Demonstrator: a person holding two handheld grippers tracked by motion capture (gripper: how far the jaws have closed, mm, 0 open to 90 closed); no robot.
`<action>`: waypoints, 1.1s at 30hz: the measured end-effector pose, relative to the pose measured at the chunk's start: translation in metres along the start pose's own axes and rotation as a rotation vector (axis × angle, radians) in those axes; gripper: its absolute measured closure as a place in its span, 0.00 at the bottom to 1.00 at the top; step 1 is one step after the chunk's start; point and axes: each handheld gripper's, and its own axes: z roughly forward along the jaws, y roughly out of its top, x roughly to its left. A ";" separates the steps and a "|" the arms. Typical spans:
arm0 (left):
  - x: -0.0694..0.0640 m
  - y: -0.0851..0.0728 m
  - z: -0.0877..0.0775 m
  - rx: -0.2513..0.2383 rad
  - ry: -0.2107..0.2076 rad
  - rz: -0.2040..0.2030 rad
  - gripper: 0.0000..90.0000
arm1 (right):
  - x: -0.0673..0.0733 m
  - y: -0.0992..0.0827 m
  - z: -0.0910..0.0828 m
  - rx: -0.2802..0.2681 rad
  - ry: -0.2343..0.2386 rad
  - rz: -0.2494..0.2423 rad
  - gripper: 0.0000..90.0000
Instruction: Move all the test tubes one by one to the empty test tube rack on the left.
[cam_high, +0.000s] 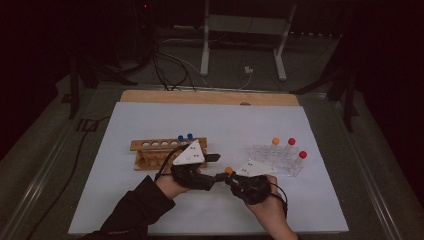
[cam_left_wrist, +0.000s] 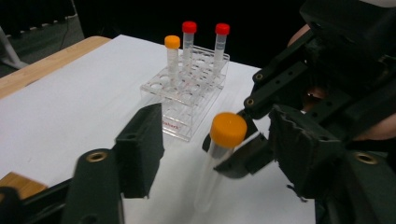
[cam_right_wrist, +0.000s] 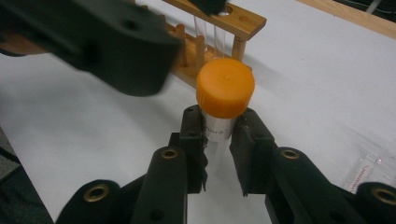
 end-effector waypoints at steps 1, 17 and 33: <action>0.000 0.001 0.002 0.000 -0.006 -0.002 0.45 | 0.000 0.000 0.000 0.002 0.001 -0.001 0.83; 0.000 0.000 0.018 0.039 -0.054 0.021 0.78 | -0.002 0.001 -0.001 0.000 -0.003 0.003 0.83; 0.008 -0.001 0.000 0.004 -0.018 0.001 0.80 | -0.002 0.002 -0.004 -0.033 0.002 -0.013 0.61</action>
